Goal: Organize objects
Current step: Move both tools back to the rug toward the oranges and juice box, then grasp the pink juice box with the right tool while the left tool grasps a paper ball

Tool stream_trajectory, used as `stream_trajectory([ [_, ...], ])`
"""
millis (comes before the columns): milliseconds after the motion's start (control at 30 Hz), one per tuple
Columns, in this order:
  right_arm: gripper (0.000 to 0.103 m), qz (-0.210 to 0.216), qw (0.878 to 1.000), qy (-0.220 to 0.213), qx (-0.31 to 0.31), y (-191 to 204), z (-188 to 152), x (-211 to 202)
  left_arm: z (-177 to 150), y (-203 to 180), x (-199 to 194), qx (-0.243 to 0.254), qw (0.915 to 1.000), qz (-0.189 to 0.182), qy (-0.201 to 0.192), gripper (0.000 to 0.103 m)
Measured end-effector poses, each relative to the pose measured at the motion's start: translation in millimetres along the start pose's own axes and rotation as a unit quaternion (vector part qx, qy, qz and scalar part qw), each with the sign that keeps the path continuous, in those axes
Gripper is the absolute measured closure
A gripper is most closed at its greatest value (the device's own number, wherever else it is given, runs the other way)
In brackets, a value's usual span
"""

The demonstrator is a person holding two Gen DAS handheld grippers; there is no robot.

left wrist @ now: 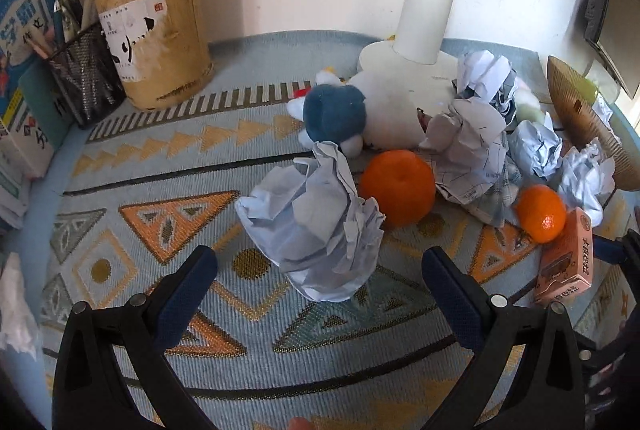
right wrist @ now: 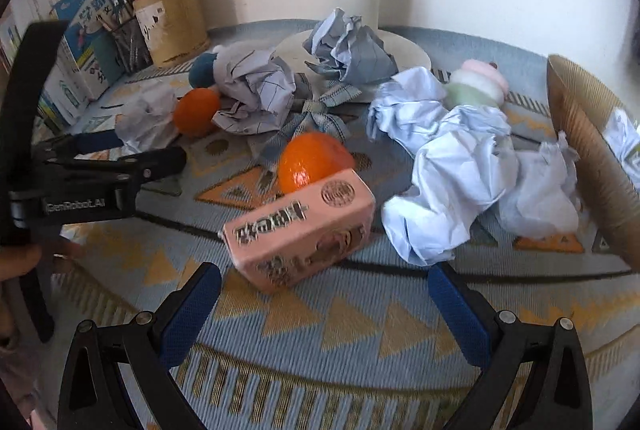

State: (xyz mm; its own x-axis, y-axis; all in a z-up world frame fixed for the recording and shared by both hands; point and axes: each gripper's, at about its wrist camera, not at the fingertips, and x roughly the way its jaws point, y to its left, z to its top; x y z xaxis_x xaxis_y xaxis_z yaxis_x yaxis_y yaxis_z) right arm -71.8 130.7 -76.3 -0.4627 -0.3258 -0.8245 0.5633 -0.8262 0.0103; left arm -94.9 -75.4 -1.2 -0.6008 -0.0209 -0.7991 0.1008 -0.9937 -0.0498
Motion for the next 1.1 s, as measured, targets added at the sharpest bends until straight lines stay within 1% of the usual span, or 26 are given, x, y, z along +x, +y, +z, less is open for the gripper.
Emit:
stream_trajectory([
  [100, 0.0, -0.005, 1.0, -0.016, -0.003, 0.5, 0.3, 2.1, -0.1, -3.3, 0.9, 0.007, 0.9999, 0.009, 0.005, 0.001],
  [167, 0.0, -0.007, 1.0, -0.016, 0.003, 0.2, 4.1, 3.7, 0.2, -6.5, 1.6, 0.013, 0.9997, 0.018, 0.007, 0.0],
  [467, 0.0, -0.018, 0.999, -0.017, 0.02, 4.9, 18.5, 15.8, 2.9, -6.8, 2.7, 0.009, 0.9997, 0.02, 0.007, 0.0],
  [1000, 0.0, -0.019, 0.999, -0.019, 0.03, 6.8, 19.9, 18.6, 2.3, -8.6, 3.5, 0.007, 0.9997, 0.022, 0.006, 0.0],
  [1067, 0.005, -0.024, 0.999, -0.022, 0.033, 7.1, 20.3, 18.1, 1.8, -9.1, 2.7, 0.007, 0.9997, 0.022, 0.006, 0.0],
  [1100, 0.012, -0.025, 0.999, -0.025, 0.035, 6.5, 20.1, 16.8, 2.7, -9.4, 3.3, 0.007, 0.9997, 0.021, 0.006, 0.002],
])
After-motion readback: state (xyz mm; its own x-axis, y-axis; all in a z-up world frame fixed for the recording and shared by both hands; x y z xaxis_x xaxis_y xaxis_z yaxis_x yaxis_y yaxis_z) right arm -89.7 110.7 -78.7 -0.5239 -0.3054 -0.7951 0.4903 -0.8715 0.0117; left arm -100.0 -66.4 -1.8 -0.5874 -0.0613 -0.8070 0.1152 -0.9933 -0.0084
